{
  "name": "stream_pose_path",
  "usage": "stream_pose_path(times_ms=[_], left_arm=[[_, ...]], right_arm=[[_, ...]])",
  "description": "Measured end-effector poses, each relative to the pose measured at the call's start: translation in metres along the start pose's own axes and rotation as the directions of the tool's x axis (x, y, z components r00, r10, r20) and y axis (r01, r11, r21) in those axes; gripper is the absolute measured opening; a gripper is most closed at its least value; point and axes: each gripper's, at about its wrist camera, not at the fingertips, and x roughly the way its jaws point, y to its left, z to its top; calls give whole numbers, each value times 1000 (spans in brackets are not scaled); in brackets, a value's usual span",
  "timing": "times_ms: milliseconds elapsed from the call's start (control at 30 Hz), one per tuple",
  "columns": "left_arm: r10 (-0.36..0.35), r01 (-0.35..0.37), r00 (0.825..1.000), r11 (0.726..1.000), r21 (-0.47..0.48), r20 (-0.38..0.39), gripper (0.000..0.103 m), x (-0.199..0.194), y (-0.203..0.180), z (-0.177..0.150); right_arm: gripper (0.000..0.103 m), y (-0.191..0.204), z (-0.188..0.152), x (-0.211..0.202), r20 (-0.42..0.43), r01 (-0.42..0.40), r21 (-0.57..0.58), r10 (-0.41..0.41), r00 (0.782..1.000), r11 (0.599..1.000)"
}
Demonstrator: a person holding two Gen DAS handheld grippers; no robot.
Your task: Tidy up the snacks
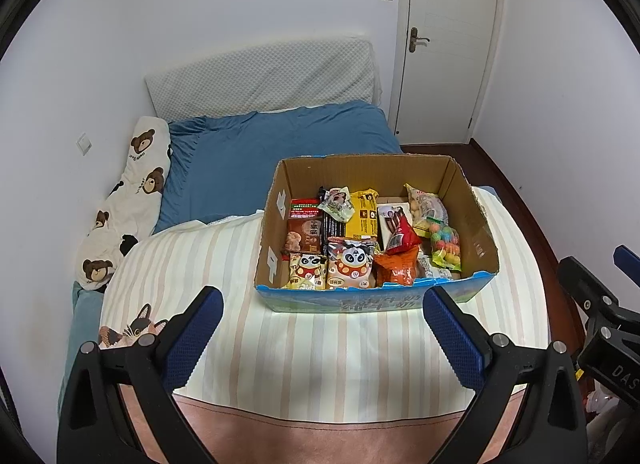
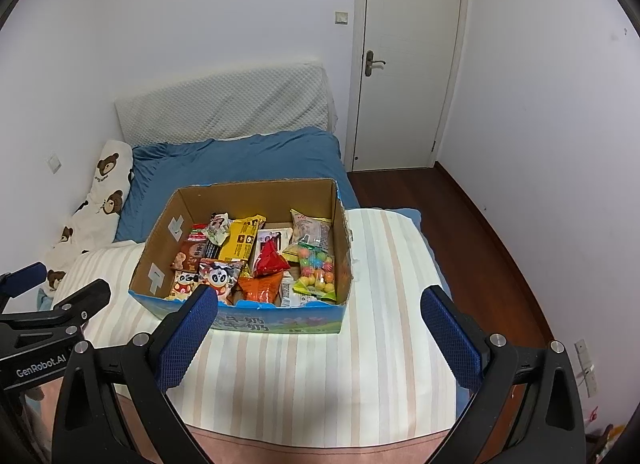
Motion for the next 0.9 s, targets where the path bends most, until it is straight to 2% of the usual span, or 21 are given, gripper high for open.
stream_pose_path(times_ms=[900], left_arm=[[-2, 2, 1000, 1000, 5, 20, 103, -9, -4, 5]], right_arm=[[103, 2, 1, -4, 3, -9, -6, 9, 1000, 1000]])
